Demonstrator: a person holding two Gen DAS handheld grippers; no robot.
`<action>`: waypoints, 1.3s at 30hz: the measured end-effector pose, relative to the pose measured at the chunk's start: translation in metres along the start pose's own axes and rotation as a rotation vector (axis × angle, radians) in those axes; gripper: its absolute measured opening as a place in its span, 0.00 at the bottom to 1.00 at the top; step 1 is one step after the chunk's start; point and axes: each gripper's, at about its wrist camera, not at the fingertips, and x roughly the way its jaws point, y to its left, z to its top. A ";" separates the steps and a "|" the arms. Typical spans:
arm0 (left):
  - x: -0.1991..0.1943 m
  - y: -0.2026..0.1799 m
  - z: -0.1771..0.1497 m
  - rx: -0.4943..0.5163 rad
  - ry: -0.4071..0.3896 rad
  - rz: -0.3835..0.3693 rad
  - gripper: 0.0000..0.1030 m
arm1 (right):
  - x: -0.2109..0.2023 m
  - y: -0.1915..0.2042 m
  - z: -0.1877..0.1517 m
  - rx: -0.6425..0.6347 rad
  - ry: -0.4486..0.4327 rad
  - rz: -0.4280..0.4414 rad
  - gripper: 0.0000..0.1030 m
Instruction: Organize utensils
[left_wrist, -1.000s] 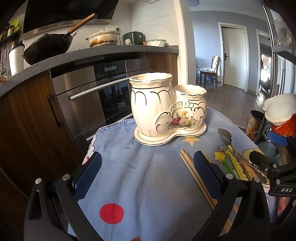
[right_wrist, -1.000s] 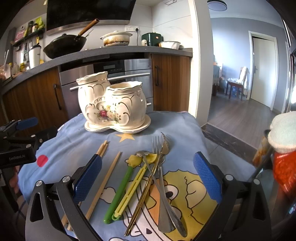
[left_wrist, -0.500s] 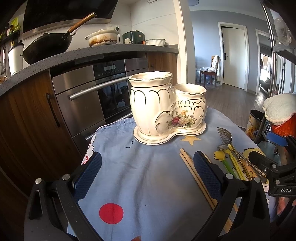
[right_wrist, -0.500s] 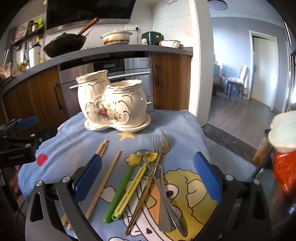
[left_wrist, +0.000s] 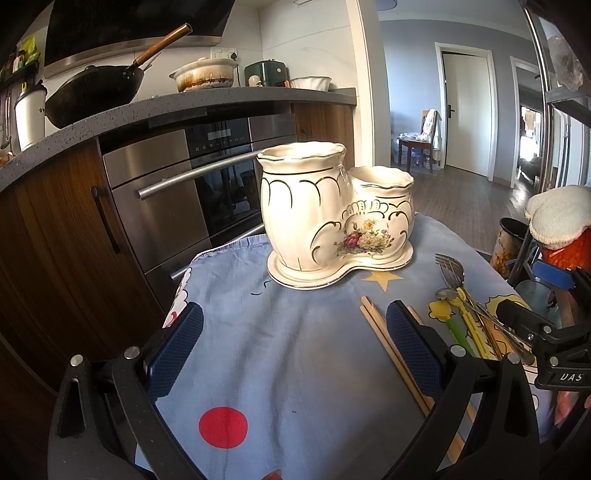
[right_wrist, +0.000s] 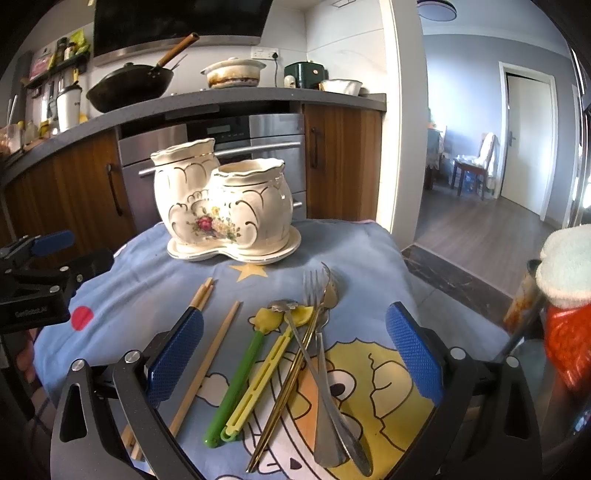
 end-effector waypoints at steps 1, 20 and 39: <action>0.000 0.000 0.000 0.000 -0.001 0.000 0.95 | 0.000 0.000 0.000 0.001 0.000 0.000 0.95; 0.005 -0.002 -0.002 0.008 0.015 -0.004 0.95 | 0.003 -0.006 -0.001 0.004 0.009 -0.006 0.95; 0.023 0.001 -0.007 0.045 0.068 -0.021 0.95 | 0.022 -0.023 0.004 -0.101 0.115 -0.033 0.95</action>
